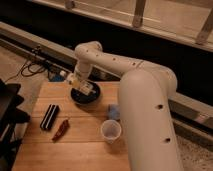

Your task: Place the bottle in the ceramic bowl

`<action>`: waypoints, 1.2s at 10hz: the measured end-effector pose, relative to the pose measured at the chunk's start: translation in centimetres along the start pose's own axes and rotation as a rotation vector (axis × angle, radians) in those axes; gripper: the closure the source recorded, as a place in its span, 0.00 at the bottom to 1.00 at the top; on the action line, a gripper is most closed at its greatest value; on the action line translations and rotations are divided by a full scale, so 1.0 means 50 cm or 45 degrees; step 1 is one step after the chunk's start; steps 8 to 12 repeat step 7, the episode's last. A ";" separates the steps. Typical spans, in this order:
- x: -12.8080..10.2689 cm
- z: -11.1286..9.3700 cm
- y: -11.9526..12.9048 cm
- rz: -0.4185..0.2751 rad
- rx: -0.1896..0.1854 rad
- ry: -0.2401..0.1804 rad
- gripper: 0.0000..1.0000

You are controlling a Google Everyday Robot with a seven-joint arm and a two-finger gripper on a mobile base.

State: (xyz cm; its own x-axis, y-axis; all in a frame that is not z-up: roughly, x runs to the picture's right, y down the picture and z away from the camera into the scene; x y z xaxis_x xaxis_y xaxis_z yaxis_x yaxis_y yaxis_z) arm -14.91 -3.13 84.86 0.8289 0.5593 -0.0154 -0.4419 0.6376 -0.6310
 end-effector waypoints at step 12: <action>-0.008 0.010 -0.013 0.068 0.035 0.019 0.60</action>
